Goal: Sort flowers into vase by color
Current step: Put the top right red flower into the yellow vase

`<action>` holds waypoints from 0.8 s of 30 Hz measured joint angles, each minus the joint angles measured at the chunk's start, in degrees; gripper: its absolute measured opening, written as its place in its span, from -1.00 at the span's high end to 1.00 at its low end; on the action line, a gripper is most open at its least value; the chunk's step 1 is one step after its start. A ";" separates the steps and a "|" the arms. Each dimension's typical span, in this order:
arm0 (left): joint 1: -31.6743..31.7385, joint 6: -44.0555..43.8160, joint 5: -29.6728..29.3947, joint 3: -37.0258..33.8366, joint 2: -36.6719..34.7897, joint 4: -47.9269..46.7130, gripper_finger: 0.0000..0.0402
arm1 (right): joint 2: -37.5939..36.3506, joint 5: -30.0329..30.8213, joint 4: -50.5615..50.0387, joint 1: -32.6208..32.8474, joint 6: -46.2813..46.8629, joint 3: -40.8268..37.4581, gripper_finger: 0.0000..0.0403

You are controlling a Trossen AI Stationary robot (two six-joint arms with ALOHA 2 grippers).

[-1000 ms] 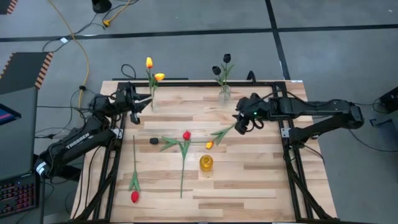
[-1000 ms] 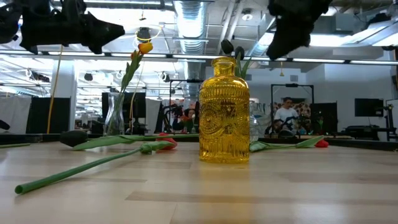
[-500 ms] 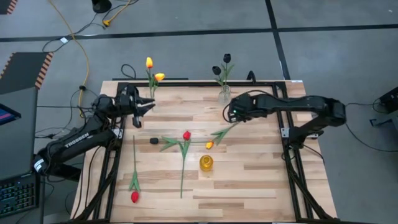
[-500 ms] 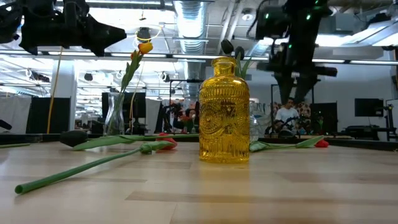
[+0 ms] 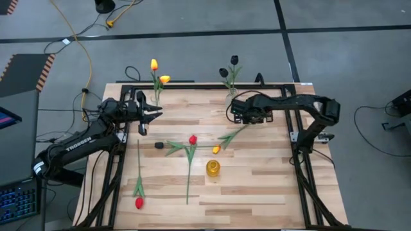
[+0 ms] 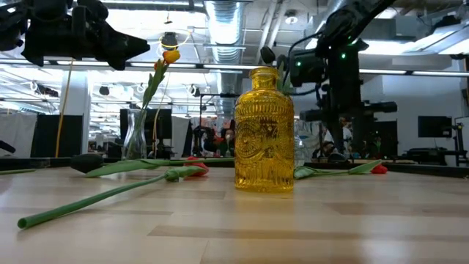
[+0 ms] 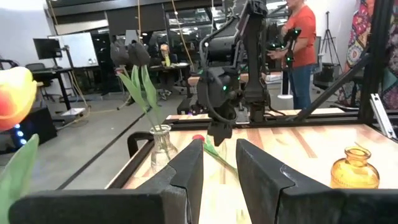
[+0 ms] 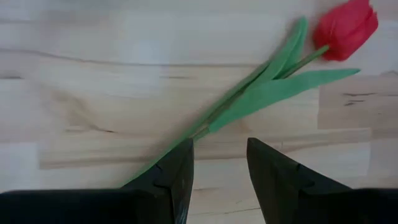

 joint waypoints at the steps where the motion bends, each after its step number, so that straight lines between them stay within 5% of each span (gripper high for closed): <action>1: -0.12 0.04 0.00 0.00 0.00 0.00 0.58 | 0.62 0.01 -0.05 0.00 0.28 0.00 0.13; 24: -1.79 4.91 0.02 0.00 0.00 -3.39 0.58 | 5.15 3.71 -1.62 -1.42 11.51 0.00 0.13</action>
